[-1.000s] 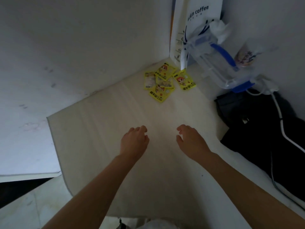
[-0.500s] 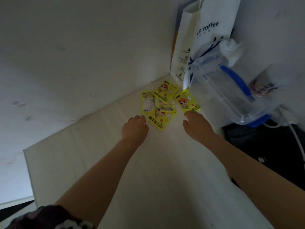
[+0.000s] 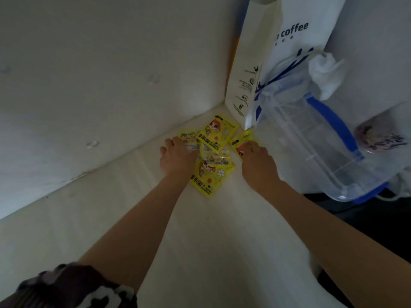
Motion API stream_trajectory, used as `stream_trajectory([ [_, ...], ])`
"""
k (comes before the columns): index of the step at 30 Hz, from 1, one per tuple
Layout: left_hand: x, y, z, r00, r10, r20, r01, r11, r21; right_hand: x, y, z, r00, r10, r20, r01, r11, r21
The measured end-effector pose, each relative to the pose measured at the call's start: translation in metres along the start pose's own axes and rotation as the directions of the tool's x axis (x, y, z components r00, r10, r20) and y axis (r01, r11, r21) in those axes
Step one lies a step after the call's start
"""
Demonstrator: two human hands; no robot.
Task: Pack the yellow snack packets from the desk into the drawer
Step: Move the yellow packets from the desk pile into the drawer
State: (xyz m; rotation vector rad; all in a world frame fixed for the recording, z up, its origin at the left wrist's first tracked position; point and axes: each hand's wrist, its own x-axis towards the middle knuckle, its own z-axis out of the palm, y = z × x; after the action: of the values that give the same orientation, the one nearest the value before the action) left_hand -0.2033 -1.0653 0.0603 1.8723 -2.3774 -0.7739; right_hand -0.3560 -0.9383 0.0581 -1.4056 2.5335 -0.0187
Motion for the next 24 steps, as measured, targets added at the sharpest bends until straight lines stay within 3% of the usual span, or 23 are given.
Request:
stream_trajectory([
  [6, 0.0, -0.009, -0.002, 0.997, -0.062, 0.051, 0.068, 0.99, -0.122, -0.017, 0.002, 0.007, 1.0, 0.007, 0.003, -0.007, 1.0, -0.018],
  [11, -0.006, -0.027, -0.013, 0.993, -0.059, 0.098, 0.077, 0.978, -0.194, -0.025, -0.002, -0.002, 0.982, 0.18, 0.054, -0.186, 0.974, 0.129],
  [16, -0.017, -0.037, -0.023, 0.991, -0.045, 0.123, 0.07, 0.976, -0.207, -0.023, -0.006, -0.01, 0.958, 0.263, 0.115, -0.284, 0.926, 0.247],
  [24, -0.036, -0.068, -0.03, 0.989, -0.074, 0.129, 0.11, 0.948, -0.298, -0.022, -0.01, -0.011, 0.844, 0.41, 0.346, -0.529, 0.743, 0.409],
])
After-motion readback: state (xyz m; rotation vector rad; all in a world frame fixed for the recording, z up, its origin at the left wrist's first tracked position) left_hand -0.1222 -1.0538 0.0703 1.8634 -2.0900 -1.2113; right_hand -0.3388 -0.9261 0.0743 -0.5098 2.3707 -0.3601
